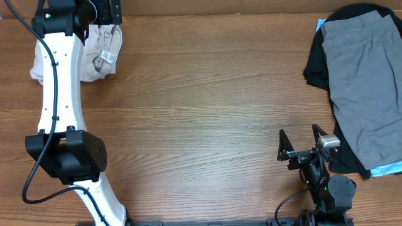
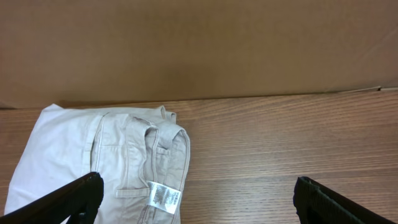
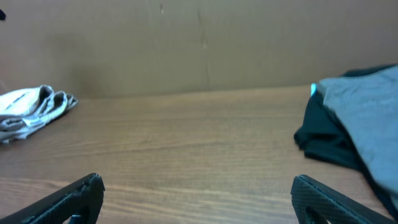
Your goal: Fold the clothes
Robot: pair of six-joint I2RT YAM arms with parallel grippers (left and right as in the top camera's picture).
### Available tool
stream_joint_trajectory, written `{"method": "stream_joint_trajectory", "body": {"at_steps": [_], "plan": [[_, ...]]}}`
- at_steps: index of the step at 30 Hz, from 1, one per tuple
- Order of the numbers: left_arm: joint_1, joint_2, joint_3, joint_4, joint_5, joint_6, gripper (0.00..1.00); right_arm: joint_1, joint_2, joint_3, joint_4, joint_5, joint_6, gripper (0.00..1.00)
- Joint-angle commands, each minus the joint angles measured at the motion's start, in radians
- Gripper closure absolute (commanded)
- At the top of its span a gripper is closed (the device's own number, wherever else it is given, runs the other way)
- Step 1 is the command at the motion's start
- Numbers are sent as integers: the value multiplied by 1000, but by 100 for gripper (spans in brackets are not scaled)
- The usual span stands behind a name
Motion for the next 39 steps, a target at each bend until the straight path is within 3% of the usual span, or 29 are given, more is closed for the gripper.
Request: {"method": "stream_joint_trajectory", "body": {"at_steps": [1, 37, 39], "plan": [[-6, 3, -1, 3, 10, -6, 0, 8, -9, -10, 3, -1, 0, 0], [-6, 3, -1, 3, 10, -6, 0, 8, -8, -10, 3, -1, 0, 0], [-6, 0, -1, 2, -81, 42, 0, 8, -8, -10, 3, -1, 0, 0]]}}
